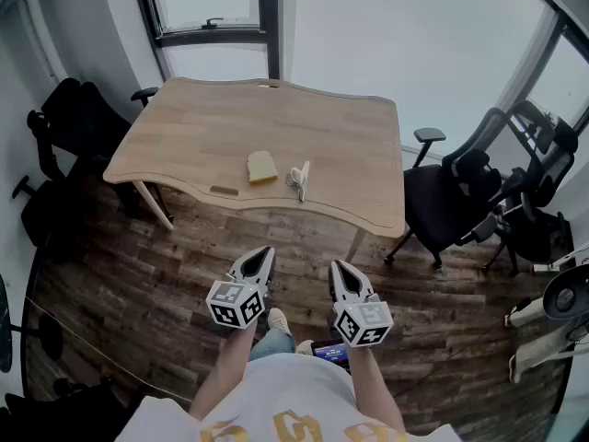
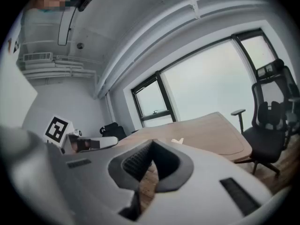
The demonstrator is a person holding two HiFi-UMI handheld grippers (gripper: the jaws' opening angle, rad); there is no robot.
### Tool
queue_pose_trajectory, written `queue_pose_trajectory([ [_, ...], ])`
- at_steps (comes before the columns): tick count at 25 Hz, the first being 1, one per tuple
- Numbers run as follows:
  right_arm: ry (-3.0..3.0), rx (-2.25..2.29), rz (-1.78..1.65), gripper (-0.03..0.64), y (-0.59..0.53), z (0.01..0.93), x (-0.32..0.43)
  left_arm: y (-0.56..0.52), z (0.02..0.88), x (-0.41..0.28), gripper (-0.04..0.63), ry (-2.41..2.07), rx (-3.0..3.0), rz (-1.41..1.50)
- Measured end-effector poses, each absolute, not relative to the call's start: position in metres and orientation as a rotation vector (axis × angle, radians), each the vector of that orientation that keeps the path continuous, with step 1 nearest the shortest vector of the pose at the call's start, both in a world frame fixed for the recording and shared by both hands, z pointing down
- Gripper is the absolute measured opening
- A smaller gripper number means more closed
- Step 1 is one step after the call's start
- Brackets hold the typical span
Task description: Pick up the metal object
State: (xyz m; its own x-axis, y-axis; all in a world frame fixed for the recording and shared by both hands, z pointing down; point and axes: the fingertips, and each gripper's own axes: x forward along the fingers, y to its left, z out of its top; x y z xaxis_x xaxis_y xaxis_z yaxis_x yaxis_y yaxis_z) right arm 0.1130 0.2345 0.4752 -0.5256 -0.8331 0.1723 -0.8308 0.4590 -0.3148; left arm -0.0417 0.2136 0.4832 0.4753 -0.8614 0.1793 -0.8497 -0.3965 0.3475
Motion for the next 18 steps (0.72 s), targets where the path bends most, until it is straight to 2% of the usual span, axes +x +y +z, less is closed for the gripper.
queue_pose_trajectory([
  [18, 2.705, -1.606, -0.527, 0.011, 0.234, 0.468, 0.121, 0.209, 0.485, -0.049, 0.02, -1.564, 2.327, 0.129],
])
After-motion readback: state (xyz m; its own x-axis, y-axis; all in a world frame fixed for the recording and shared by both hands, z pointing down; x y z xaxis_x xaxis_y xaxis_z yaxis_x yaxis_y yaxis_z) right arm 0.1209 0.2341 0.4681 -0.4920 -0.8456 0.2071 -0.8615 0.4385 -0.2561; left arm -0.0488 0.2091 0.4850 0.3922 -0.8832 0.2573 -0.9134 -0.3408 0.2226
